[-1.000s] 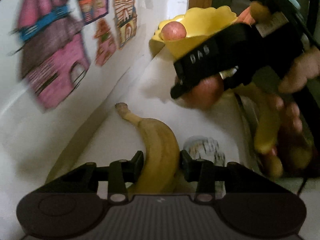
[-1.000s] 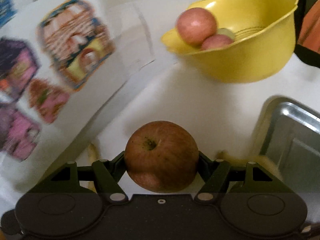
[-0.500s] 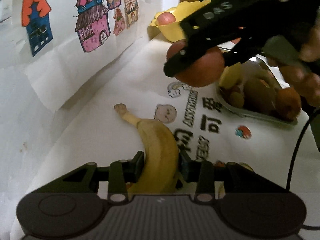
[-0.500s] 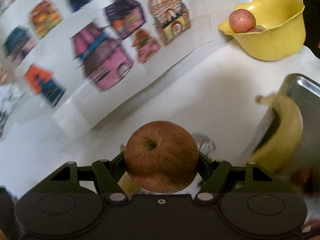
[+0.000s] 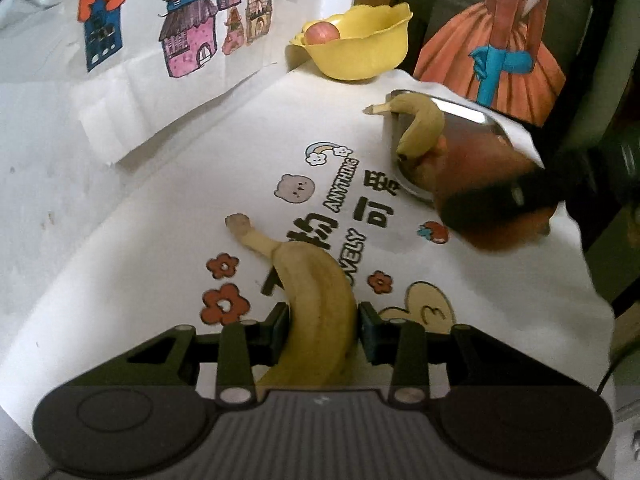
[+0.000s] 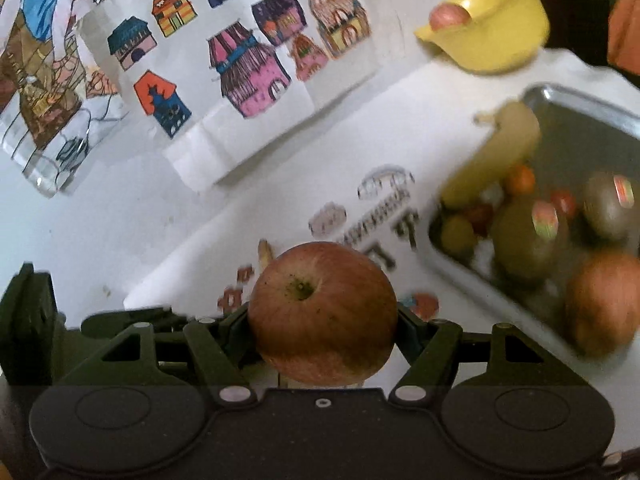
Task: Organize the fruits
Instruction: 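Carry the apple and banana toward the metal tray with both grippers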
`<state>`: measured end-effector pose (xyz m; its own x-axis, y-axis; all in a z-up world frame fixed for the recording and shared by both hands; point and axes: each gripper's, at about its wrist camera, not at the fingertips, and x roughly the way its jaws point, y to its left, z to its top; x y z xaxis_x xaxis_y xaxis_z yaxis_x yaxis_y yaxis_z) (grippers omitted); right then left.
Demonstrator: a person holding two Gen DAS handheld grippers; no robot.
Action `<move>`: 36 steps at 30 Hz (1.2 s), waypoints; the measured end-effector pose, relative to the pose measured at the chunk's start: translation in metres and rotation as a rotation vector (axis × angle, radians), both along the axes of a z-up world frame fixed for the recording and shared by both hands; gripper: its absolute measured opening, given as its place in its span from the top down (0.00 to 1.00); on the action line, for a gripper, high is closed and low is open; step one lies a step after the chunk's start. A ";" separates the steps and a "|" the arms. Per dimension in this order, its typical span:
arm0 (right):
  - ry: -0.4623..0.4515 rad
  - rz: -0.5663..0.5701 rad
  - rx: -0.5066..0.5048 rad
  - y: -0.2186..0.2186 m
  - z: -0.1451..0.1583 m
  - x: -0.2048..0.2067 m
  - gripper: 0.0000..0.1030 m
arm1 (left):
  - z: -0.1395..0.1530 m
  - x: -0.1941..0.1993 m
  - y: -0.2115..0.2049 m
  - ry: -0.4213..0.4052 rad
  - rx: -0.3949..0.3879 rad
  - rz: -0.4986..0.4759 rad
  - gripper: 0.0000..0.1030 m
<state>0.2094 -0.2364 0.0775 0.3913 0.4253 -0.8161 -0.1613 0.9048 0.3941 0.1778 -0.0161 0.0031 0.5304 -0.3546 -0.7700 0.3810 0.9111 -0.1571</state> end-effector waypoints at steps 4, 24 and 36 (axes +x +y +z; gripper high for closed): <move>0.002 -0.031 0.011 -0.013 -0.011 -0.024 0.30 | 0.001 -0.010 0.008 -0.006 -0.115 0.000 0.61; -0.108 -0.102 0.012 -0.055 -0.028 -0.065 0.30 | 0.008 -0.016 -0.007 -0.082 -0.321 0.040 0.61; -0.204 -0.198 0.064 -0.093 -0.013 -0.074 0.30 | 0.027 0.005 -0.030 -0.132 -0.318 0.091 0.62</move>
